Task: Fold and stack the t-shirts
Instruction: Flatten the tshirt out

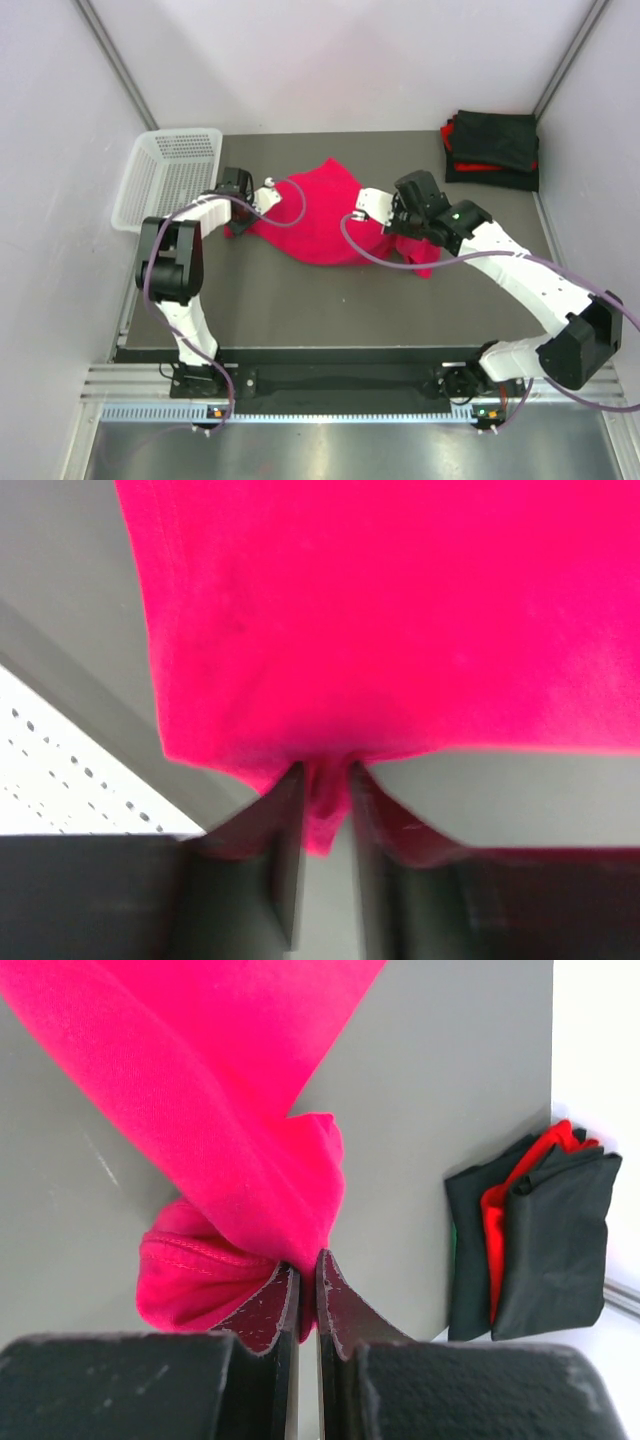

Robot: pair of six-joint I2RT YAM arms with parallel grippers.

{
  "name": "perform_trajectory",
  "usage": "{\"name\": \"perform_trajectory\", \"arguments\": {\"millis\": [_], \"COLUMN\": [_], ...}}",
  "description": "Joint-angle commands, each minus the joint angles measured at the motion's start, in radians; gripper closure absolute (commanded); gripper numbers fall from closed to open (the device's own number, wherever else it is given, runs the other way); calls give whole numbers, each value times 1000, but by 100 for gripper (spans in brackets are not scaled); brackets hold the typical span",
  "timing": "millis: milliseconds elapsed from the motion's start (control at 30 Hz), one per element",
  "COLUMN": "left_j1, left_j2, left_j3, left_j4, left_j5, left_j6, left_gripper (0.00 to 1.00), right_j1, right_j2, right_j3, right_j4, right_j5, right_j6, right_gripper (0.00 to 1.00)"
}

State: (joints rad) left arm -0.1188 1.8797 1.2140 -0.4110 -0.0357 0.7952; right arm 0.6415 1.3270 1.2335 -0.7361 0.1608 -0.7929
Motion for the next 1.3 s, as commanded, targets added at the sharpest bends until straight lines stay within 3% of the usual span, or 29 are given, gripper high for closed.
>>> {"name": "perform_trajectory", "arguments": {"millis": [0, 33, 67, 100, 233, 333, 533, 667, 967, 1100, 1267], "left_j1": [18, 21, 22, 25, 45, 45, 45, 45, 44, 44, 44], "left_j2": [94, 111, 130, 131, 21, -184, -658, -809, -847, -808, -755], "left_j3": [77, 97, 132, 142, 124, 95, 75, 87, 220, 203, 79], "left_j4": [-93, -130, -165, -207, -284, -276, -109, 0, 247, 250, 227], "left_j5": [6, 16, 31, 63, 144, 180, 151, 142, 69, 94, 183], "left_j6": [18, 16, 12, 12, 6, -1, 31, 56, -17, -14, -27], "left_gripper": [76, 82, 96, 100, 100, 100, 100, 100, 100, 100, 100], "right_j1": [-32, -43, -71, -86, -183, -264, -347, -348, -348, -352, -365], "right_j2": [9, 9, 8, 8, -3, -38, -147, -222, -318, -296, -194], "right_j3": [47, 49, 50, 53, 84, 139, 260, 340, 429, 328, 152], "right_j4": [44, 49, 52, 59, 84, 116, 124, 115, 152, 144, 129], "right_j5": [23, 19, 16, 13, 9, 0, -44, -63, -112, -121, -222], "right_j6": [11, 17, 30, 38, 73, 113, 188, 204, 227, 242, 314], "right_gripper": [100, 100, 100, 100, 100, 100, 100, 100, 97, 97, 98]}}
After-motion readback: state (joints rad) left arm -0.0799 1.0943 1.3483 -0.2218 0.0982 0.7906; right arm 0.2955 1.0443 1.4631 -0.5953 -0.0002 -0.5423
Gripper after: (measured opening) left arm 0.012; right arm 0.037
